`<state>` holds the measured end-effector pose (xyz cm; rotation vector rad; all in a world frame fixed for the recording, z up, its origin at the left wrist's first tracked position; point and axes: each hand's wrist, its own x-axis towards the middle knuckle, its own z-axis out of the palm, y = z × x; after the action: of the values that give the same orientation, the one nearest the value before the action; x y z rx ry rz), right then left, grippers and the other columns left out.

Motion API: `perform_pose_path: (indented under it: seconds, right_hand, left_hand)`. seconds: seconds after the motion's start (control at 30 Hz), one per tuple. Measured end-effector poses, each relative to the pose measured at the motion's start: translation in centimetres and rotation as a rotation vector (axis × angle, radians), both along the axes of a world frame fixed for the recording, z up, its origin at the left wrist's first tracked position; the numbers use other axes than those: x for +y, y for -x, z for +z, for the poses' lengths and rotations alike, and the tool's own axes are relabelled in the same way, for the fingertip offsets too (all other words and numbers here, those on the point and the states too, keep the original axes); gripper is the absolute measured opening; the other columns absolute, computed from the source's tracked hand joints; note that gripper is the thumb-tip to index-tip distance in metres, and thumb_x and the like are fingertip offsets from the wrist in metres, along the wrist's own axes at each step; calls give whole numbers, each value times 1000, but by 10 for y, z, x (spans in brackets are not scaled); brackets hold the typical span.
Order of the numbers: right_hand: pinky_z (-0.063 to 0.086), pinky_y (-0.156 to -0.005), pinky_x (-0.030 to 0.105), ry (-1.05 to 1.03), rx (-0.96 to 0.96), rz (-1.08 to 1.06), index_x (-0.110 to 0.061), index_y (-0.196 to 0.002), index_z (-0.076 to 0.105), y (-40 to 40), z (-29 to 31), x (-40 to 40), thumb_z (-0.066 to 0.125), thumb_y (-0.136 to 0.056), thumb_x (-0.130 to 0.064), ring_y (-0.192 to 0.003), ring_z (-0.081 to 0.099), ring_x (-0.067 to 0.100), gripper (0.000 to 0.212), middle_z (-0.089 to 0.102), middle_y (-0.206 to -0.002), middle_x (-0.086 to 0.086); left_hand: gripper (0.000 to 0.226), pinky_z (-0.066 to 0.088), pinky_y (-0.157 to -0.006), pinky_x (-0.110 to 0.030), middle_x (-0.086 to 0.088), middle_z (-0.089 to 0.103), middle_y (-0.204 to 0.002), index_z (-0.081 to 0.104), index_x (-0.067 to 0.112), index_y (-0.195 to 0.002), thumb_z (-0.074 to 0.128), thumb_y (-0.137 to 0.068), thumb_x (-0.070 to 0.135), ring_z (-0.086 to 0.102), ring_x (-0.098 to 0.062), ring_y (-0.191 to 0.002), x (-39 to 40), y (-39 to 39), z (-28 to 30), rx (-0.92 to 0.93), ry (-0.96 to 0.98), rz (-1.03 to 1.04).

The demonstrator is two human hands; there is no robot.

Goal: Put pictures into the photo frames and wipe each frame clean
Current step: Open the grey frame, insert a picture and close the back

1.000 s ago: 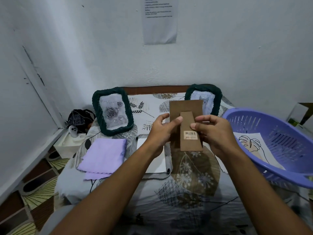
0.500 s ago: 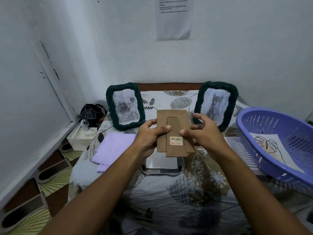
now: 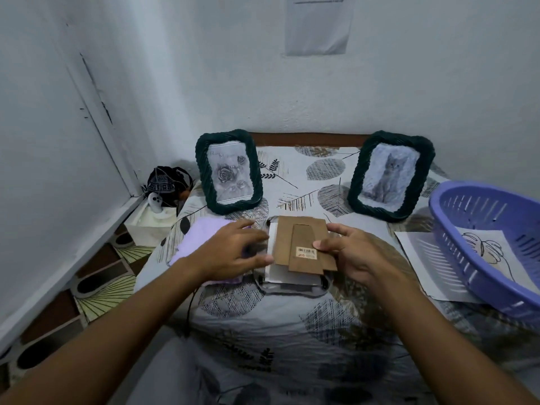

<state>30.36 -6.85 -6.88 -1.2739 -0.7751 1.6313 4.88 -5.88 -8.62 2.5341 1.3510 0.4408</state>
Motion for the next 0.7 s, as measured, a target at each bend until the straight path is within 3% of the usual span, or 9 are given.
perform_pose_path:
  seconds: [0.1, 0.2, 0.33, 0.57, 0.7]
  right_hand:
    - [54, -50, 30, 4, -18, 27, -5, -110, 55, 6, 1, 0, 63, -73, 20, -81, 66, 29, 46, 66, -100, 18]
    - [55, -52, 31, 16, -35, 47, -3, -104, 58, 12, 1, 2, 63, -73, 20, -81, 67, 28, 39, 66, -97, 17]
    - [56, -52, 30, 24, -64, 56, -2, -95, 59, 15, 0, 5, 62, -75, 20, -77, 67, 27, 30, 67, -89, 16]
    - [56, -54, 31, 41, -80, 58, 4, -109, 58, 15, -4, 13, 64, -75, 18, -83, 68, 29, 37, 68, -96, 20]
    - [55, -58, 34, 39, -103, 52, 1, -97, 57, 16, -3, 14, 63, -76, 18, -82, 67, 30, 28, 67, -92, 19]
  left_hand:
    - [97, 16, -115, -38, 8, 29, -155, 35, 25, -147, 26, -74, 87, 5, -9, -145, 0, 6, 1, 189, -9, -103]
    - [93, 3, -117, -41, 11, 16, -158, 21, 34, -151, 27, -74, 86, -9, -11, -146, 2, 7, -1, 273, 10, -160]
    - [89, -2, -117, -46, 19, 8, -155, 18, 41, -147, 26, -72, 88, -11, -14, -146, 1, 7, -1, 289, 40, -217]
    - [99, -4, -117, -50, 22, 3, -150, 15, 42, -146, 17, -63, 95, -13, -12, -145, 2, 6, 1, 311, 74, -226]
    - [96, -4, -117, -51, 24, 2, -150, 12, 45, -144, 20, -62, 95, -12, -13, -146, 3, 6, 2, 310, 80, -234]
